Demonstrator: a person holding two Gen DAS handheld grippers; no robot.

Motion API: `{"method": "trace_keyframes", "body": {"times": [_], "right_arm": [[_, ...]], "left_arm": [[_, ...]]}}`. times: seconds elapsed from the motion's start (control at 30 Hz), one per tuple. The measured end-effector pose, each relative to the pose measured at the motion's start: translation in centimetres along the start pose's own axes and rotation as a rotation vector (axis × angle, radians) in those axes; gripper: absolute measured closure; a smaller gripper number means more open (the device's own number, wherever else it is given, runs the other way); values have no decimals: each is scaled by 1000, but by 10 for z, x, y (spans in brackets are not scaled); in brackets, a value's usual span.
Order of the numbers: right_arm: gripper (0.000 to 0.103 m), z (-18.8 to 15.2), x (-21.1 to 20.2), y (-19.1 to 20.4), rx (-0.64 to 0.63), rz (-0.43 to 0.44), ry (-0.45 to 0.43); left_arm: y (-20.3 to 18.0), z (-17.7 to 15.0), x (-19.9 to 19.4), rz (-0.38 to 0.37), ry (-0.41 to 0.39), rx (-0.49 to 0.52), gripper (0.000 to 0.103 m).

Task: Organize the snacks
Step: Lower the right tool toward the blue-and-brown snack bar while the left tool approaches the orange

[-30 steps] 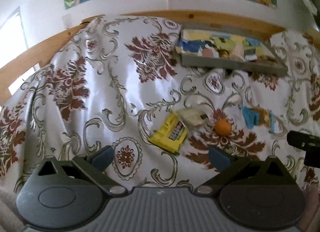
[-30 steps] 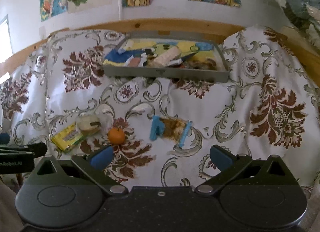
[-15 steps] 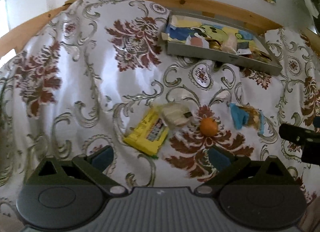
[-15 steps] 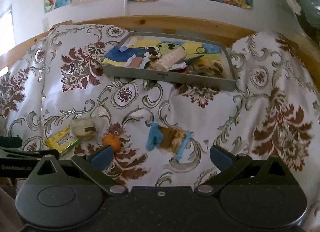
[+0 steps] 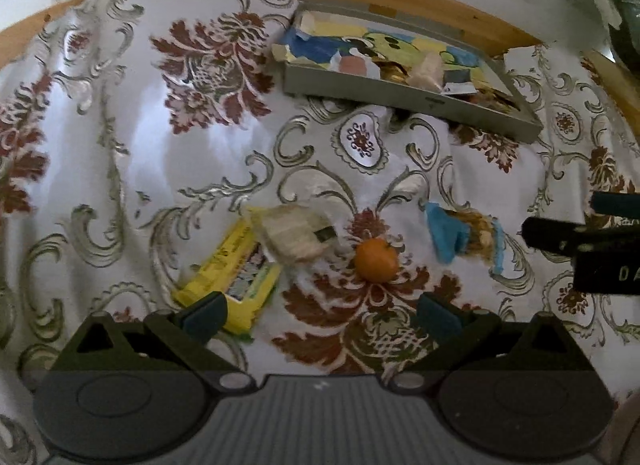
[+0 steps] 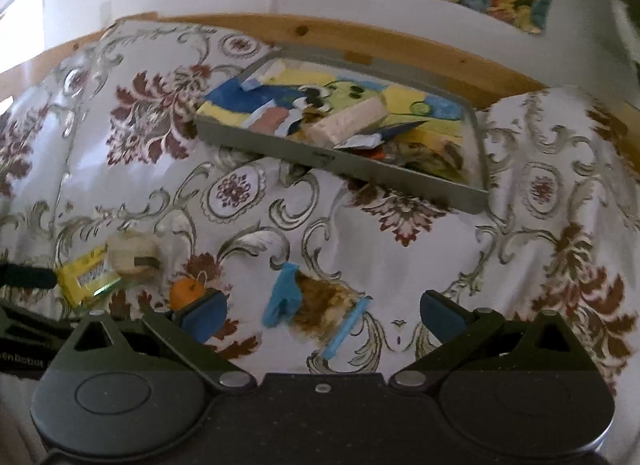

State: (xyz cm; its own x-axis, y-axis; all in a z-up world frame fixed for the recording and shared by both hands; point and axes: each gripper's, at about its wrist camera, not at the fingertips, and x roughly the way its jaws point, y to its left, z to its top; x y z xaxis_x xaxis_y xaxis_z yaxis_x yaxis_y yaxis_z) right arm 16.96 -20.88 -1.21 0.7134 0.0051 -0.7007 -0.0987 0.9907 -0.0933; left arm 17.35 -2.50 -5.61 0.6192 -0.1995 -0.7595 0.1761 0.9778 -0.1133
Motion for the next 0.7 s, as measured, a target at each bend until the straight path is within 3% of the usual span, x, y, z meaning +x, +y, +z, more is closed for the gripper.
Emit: {"method": "trace_keyframes", "body": {"times": [0.23,0.4,0.7], "right_arm": [[1,6,20,-7,-59,54,13],[2,10,42,-14,-114,175,48],[4,11,87,-16,-201,214,138]], "left_arm": [[0,5,16,17,18,-2,0],[-5,6,24,15,16,26,0],[-13,8,37,-6,35,25,0]]}}
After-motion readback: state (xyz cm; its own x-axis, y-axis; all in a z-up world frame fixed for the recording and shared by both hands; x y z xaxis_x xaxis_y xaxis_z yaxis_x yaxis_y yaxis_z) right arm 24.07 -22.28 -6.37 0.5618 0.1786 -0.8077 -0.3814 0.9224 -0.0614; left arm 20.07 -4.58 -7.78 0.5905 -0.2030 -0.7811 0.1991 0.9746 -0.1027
